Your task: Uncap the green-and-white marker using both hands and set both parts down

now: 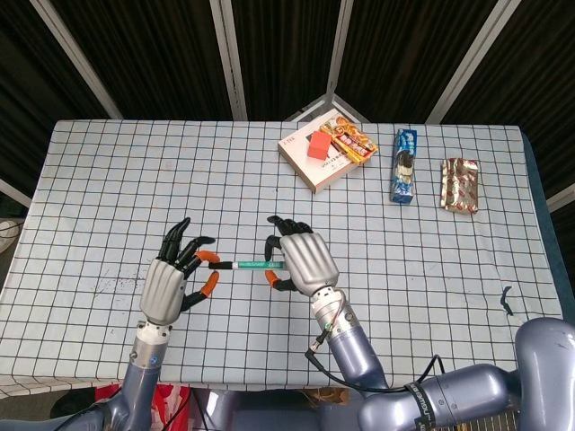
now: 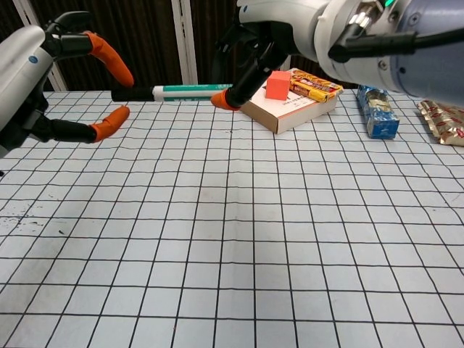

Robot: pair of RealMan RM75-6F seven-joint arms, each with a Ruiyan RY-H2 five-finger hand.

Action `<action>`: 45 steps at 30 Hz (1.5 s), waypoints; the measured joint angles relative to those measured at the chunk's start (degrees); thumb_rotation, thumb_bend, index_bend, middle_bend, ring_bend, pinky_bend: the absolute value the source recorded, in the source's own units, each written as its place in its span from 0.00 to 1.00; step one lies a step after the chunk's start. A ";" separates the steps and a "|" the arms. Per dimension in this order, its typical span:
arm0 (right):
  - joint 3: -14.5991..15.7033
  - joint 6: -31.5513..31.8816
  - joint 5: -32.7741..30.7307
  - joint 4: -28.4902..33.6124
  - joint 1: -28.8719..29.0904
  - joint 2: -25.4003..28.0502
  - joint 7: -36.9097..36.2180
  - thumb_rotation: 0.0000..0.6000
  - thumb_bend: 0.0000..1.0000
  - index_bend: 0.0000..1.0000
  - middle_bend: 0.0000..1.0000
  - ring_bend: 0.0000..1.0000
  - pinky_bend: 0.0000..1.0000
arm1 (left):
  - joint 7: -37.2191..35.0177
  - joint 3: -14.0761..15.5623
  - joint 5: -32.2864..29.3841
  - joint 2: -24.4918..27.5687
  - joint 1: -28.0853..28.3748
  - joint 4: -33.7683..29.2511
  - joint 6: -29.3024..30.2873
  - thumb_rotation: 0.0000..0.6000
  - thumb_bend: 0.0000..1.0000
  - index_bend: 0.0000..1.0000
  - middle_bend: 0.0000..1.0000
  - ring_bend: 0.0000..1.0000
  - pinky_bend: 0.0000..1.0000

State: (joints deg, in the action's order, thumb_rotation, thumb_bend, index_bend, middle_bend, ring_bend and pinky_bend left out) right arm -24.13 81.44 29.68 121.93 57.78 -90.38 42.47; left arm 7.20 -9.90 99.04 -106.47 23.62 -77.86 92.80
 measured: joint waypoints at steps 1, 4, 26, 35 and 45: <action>0.04 -0.09 -0.01 0.00 0.02 0.03 -0.13 1.00 0.44 0.72 0.17 0.17 0.19 | -0.07 -0.06 -0.01 -0.05 0.04 0.19 0.18 1.00 0.46 0.49 0.31 0.01 0.10; 0.13 -0.17 0.09 0.04 0.08 0.04 -0.38 1.00 0.44 0.72 0.17 0.17 0.19 | -0.26 -0.11 -0.23 -0.11 0.13 0.43 0.30 1.00 0.46 0.49 0.31 0.01 0.10; 0.57 -0.01 0.24 0.49 -0.14 0.92 -1.85 1.00 0.45 0.73 0.17 0.17 0.19 | -0.74 0.59 -0.17 -0.96 0.91 1.59 0.98 1.00 0.46 0.53 0.33 0.01 0.10; 0.73 0.17 0.21 0.69 -0.11 1.18 -1.93 1.00 0.45 0.74 0.17 0.17 0.19 | -0.47 0.56 -0.48 -0.95 0.80 1.46 1.52 1.00 0.46 0.60 0.37 0.02 0.10; 0.60 0.61 0.04 0.99 0.19 1.14 -1.69 1.00 0.45 0.74 0.17 0.17 0.19 | -0.66 0.52 -0.84 -0.68 0.61 1.13 1.93 1.00 0.47 0.62 0.38 0.02 0.10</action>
State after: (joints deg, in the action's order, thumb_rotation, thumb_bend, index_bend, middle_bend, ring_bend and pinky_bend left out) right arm -23.52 82.06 29.71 122.92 57.97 -89.24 40.78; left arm 6.55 -9.38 98.20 -107.15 24.22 -76.73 94.74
